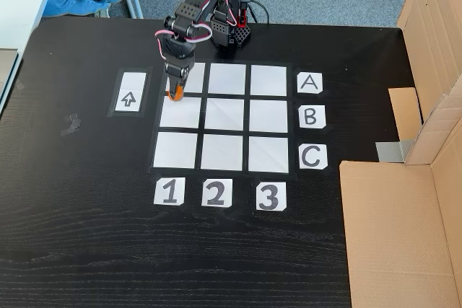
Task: Pick up the round, orange token and place it in the grid on square B1.
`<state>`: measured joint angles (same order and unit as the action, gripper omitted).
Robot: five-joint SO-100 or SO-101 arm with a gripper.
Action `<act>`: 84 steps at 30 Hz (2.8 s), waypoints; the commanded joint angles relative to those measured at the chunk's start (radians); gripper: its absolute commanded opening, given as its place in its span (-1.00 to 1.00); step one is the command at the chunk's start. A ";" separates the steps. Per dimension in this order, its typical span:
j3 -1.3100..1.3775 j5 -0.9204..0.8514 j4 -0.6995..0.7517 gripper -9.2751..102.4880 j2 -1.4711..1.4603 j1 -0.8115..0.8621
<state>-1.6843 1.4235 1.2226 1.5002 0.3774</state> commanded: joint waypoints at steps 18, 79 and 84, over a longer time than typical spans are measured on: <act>0.057 0.041 -0.084 -0.24 -0.184 -0.018; -1.304 -0.040 -0.299 -0.83 1.829 1.466; -1.304 -0.040 -0.299 -0.83 1.829 1.466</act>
<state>-2.9928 1.3898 0.9388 3.3226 1.7564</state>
